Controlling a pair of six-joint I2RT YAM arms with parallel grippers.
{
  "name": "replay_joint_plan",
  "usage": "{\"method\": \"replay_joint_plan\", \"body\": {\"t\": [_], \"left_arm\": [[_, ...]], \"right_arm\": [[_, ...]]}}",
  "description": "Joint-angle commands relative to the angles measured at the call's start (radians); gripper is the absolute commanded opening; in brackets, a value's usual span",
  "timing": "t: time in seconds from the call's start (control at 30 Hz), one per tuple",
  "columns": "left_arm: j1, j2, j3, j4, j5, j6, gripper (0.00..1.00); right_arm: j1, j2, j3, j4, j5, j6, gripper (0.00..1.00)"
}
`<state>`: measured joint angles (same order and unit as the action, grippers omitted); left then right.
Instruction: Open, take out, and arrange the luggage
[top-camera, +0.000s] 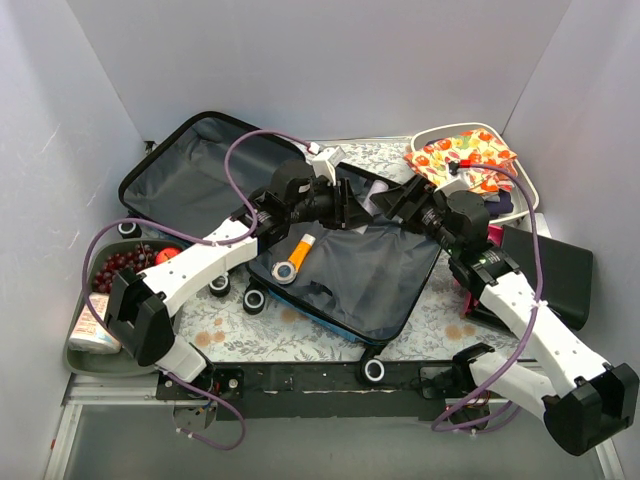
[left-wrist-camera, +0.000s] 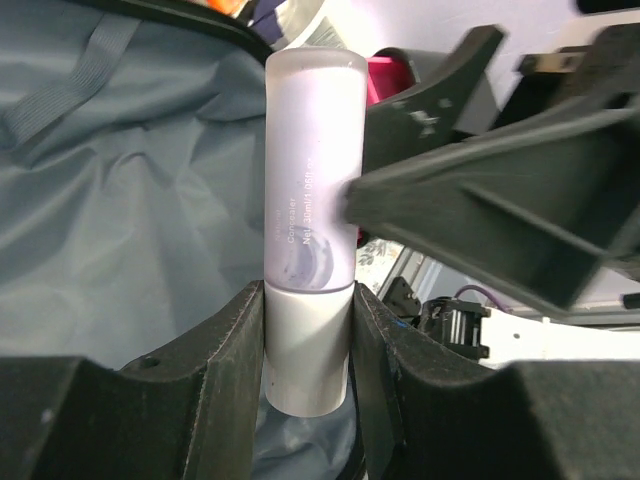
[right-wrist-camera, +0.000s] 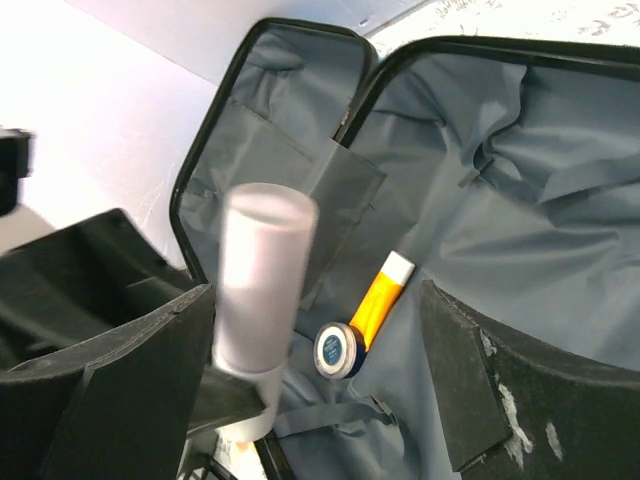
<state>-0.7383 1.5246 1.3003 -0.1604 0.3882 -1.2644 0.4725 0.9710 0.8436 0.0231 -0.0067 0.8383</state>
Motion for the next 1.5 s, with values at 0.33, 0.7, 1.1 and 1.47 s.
{"method": "replay_joint_plan", "body": {"t": [0.33, 0.7, 1.1, 1.47], "left_arm": [[-0.053, -0.029, 0.017, 0.099, 0.067, 0.0, 0.0], [-0.062, -0.107, -0.024, 0.065, -0.01, 0.051, 0.98], [-0.061, -0.21, -0.081, -0.146, -0.347, 0.088, 0.98], [-0.062, -0.202, -0.088, -0.183, -0.376, 0.112, 0.98]], "right_arm": [[0.006, 0.077, 0.04, 0.135, -0.11, 0.088, 0.32], [0.006, 0.008, 0.081, -0.07, 0.135, -0.005, 0.01], [-0.021, 0.008, 0.397, -0.919, 0.861, -0.127, 0.01], [-0.271, 0.032, 0.356, -0.893, 0.754, -0.327, 0.01]]}}
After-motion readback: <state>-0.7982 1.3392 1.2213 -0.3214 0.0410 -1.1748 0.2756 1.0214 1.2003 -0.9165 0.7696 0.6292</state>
